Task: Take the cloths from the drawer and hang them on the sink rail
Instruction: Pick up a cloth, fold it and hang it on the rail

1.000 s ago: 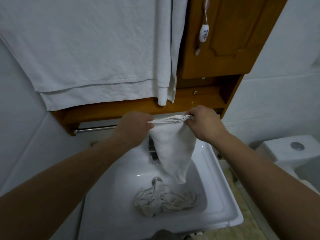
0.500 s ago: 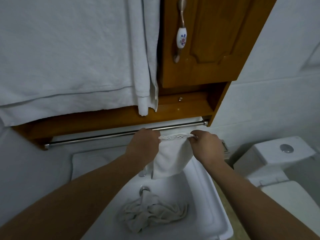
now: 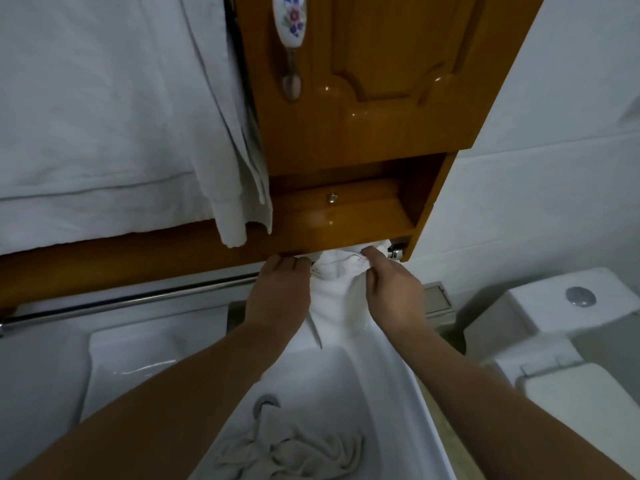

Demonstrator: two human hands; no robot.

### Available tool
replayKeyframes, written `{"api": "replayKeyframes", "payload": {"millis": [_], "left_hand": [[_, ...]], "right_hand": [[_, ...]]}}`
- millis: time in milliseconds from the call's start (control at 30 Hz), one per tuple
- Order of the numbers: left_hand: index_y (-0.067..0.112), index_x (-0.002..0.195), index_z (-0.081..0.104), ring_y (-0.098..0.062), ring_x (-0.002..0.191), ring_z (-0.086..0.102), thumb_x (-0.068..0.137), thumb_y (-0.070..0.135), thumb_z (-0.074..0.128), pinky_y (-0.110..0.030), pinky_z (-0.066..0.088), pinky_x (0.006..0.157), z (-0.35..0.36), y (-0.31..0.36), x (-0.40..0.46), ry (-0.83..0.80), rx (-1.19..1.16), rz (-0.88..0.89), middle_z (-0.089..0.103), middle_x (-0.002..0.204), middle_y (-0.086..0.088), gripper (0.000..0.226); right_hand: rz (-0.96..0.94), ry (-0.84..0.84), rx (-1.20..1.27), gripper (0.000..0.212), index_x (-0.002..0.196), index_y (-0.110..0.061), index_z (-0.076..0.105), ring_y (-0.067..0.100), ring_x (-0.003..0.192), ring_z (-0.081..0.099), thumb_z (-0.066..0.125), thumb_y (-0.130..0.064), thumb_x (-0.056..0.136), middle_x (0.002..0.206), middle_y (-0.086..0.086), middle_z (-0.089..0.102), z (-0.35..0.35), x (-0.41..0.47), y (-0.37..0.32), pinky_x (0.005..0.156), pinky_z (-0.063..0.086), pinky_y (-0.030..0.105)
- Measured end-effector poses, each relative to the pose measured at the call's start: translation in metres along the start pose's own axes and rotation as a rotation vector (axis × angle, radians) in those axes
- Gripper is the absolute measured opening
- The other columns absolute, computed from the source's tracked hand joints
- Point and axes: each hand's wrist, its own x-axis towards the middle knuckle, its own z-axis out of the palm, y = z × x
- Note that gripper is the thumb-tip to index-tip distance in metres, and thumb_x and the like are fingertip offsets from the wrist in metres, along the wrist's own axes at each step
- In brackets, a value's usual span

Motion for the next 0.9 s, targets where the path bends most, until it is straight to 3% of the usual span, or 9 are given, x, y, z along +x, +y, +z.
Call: {"api": "replayKeyframes", "payload": {"millis": [67,133,200,267,333,433,567,733,900], "left_hand": [[0.007,0.090,0.071,-0.029,0.074,0.070,0.066,0.002,0.080,-0.038,0.058,0.073,0.013,-0.001,-0.001,-0.009,-0.021,-0.004,0.072,0.080,-0.013,0.026],[0.007,0.092,0.069,-0.032,0.073,0.070,0.070,0.004,0.078,-0.042,0.058,0.070,0.021,-0.004,0.002,-0.015,0.007,-0.081,0.071,0.080,-0.015,0.024],[0.008,0.086,0.068,-0.035,0.066,0.068,0.072,0.005,0.072,-0.046,0.057,0.070,0.026,-0.006,0.011,0.020,0.081,-0.124,0.070,0.073,-0.016,0.015],[0.010,0.078,0.065,-0.033,0.059,0.066,0.073,0.010,0.071,-0.044,0.056,0.064,0.030,-0.006,0.021,0.006,0.123,-0.127,0.066,0.064,-0.014,0.007],[0.012,0.081,0.061,-0.032,0.061,0.064,0.084,0.020,0.066,-0.046,0.057,0.065,0.037,-0.006,0.026,-0.106,0.173,-0.108,0.064,0.066,-0.012,0.009],[0.014,0.072,0.057,-0.028,0.050,0.058,0.091,0.029,0.059,-0.045,0.055,0.061,0.053,-0.011,0.024,0.028,0.136,-0.096,0.056,0.054,-0.010,0.024],[0.025,0.054,0.037,-0.014,0.035,0.033,0.101,0.051,0.032,-0.019,0.028,0.049,0.056,-0.026,0.022,0.223,0.077,-0.011,0.033,0.043,0.003,0.053],[0.014,0.064,0.056,-0.014,0.040,0.029,0.099,0.054,0.028,-0.020,0.025,0.049,0.061,-0.070,0.004,0.241,0.163,0.050,0.043,0.045,-0.003,0.060],[0.012,0.064,0.054,-0.014,0.041,0.026,0.101,0.044,0.030,-0.022,0.022,0.049,0.068,-0.073,0.006,0.322,0.198,0.050,0.040,0.046,-0.005,0.055]], "right_hand": [[-0.112,-0.003,-0.034,0.040,0.141,-0.025,0.049,0.024,0.104,0.064,0.048,-0.026,0.102,0.116,0.005,0.069,0.009,0.000,0.011,0.093,0.054,0.037],[-0.213,-0.054,-0.147,0.050,0.151,-0.023,0.035,0.030,0.130,0.051,0.045,-0.033,0.103,0.137,0.010,0.059,0.016,0.000,0.018,0.116,0.030,0.043],[-0.262,-0.105,-0.260,0.060,0.156,-0.024,0.020,0.031,0.146,0.032,0.039,-0.044,0.103,0.152,0.010,0.044,0.022,0.003,0.021,0.122,0.011,0.050],[-0.268,-0.117,-0.320,0.066,0.156,-0.025,0.017,0.032,0.148,0.025,0.037,-0.053,0.100,0.156,0.011,0.037,0.026,0.007,0.019,0.121,0.010,0.057],[-0.275,-0.118,-0.343,0.066,0.153,-0.026,0.023,0.033,0.145,0.029,0.037,-0.058,0.097,0.153,0.010,0.039,0.028,0.014,0.016,0.118,0.015,0.062],[-0.254,-0.115,-0.324,0.064,0.144,-0.025,0.035,0.032,0.136,0.042,0.035,-0.064,0.094,0.141,0.009,0.052,0.028,0.027,0.011,0.115,0.019,0.062],[-0.272,-0.170,-0.375,0.068,0.138,-0.026,0.047,0.030,0.132,0.048,0.020,-0.072,0.094,0.137,0.005,0.059,0.028,0.038,0.011,0.115,0.023,0.059],[-0.184,-0.143,-0.386,0.063,0.097,-0.024,0.069,0.033,0.108,0.063,0.020,-0.064,0.099,0.103,0.006,0.073,0.027,0.050,-0.005,0.103,0.038,0.055],[-0.079,-0.149,-0.392,0.042,0.059,-0.022,0.046,0.032,0.081,0.058,0.043,-0.037,0.098,0.062,-0.003,0.045,0.037,0.064,-0.022,0.101,0.035,0.057]]}}
